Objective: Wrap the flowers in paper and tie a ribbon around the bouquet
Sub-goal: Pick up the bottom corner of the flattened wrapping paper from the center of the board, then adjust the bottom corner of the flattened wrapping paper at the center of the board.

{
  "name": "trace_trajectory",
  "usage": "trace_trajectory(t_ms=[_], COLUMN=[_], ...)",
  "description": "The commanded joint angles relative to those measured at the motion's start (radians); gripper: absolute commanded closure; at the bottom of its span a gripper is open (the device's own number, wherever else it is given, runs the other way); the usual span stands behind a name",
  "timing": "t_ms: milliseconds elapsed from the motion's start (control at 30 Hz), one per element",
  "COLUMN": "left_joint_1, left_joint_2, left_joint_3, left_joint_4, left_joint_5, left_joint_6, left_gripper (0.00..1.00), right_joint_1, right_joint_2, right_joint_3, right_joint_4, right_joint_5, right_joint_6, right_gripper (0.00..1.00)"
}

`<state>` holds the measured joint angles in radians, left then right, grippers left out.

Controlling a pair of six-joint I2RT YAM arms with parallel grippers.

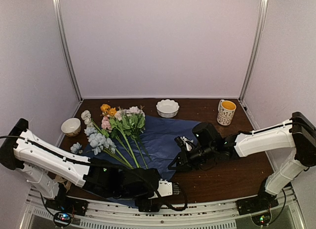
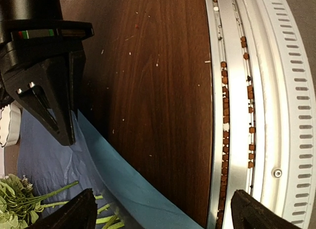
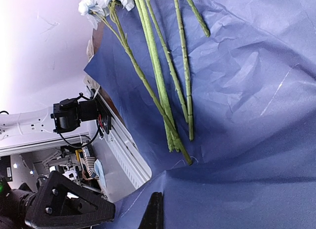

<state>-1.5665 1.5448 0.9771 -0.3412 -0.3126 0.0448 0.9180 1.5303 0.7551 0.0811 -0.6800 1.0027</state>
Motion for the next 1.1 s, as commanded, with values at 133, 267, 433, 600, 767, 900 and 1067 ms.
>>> trace_trajectory(t_ms=[133,267,433,600,767,900,1067], left_joint_1=[-0.005,0.013,0.055,0.092,0.147,0.185,0.25], left_joint_2=[-0.011,-0.063,-0.121,-0.129,-0.135,-0.15,-0.152], left_joint_3=[0.001,-0.034,-0.083,-0.097,-0.099,-0.109,-0.114], left_joint_4=[0.005,0.015,0.037,0.055,0.054,0.083,0.09], left_joint_5=[-0.222,-0.27,-0.256,-0.217,-0.185,-0.145,-0.095], left_joint_6=[-0.112,-0.185,-0.213,-0.191,-0.172,-0.14,-0.127], left_gripper=[0.19,0.67,1.0,1.0,1.0,1.0,1.0], right_joint_1=[-0.008,-0.014,-0.042,-0.069,-0.079,-0.097,-0.118], right_joint_2=[0.009,0.004,-0.035,-0.103,-0.124,-0.001,0.268], right_joint_3=[0.023,0.026,0.059,0.231,0.448,0.593,0.754], right_joint_4=[0.013,-0.033,-0.195,-0.603,-0.887,-0.907,-0.947], right_joint_5=[0.027,0.031,0.047,0.156,0.315,0.306,0.261], right_joint_6=[-0.002,-0.035,-0.158,-0.46,-0.684,-0.785,-0.897], right_gripper=[0.98,0.96,0.83,0.63,0.5,0.46,0.5])
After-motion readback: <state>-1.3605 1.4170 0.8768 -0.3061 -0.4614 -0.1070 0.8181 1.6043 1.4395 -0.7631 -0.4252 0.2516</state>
